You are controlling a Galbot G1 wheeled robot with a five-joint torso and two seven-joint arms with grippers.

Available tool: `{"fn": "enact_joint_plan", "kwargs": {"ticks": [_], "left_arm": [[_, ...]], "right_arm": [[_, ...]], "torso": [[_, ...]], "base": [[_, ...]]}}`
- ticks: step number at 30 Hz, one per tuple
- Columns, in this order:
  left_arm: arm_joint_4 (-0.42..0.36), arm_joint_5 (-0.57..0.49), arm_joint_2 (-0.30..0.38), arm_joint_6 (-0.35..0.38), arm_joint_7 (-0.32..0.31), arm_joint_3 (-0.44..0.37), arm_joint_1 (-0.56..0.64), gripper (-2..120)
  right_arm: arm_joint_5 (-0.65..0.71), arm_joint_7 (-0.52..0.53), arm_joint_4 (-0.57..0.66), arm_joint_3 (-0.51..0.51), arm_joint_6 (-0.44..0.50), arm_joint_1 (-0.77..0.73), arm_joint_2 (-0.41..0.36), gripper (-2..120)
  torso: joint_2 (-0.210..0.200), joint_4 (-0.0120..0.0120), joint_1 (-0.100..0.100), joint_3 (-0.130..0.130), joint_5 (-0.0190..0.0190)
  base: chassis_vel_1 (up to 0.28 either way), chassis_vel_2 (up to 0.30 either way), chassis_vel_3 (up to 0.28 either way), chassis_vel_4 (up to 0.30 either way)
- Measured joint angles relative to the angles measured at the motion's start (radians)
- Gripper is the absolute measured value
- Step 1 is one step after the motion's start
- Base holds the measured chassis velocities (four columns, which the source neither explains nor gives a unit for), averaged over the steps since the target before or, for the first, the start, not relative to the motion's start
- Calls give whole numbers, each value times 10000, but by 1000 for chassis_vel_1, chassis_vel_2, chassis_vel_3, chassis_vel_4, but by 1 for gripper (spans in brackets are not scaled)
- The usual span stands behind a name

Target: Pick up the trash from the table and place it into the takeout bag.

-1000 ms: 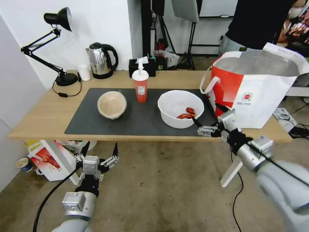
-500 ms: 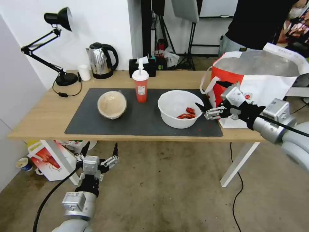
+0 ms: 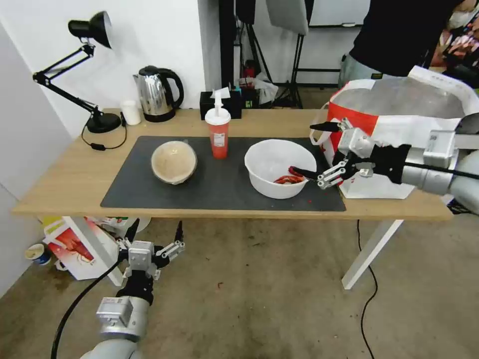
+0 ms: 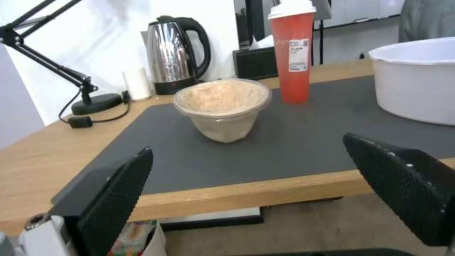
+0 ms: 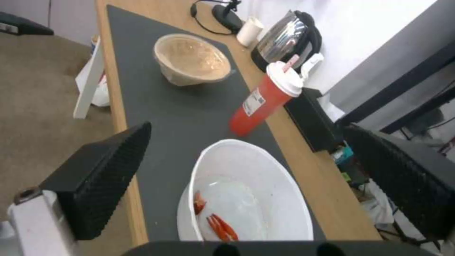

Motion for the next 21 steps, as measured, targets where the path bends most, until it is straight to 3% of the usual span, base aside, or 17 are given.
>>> {"fn": "enact_joint_plan", "kwargs": {"ticks": [8,11,21], "left_arm": [[0,0,0,0,0,0,0,100],[0,0,0,0,0,0,0,100],[0,0,0,0,0,0,0,100]], "right_arm": [[168,-111,-223,-593,28,557,71,100],[458,-175,-655,-1749,25,1570,345,100],[1075,-311,-1563,-4198,-29,3724,919,100]], "torso": [[0,-1,0,0,-3],[0,3,0,0,-2],[0,2,0,0,-3]], "base": [[0,0,0,0],[0,0,0,0],[0,0,0,0]]}}
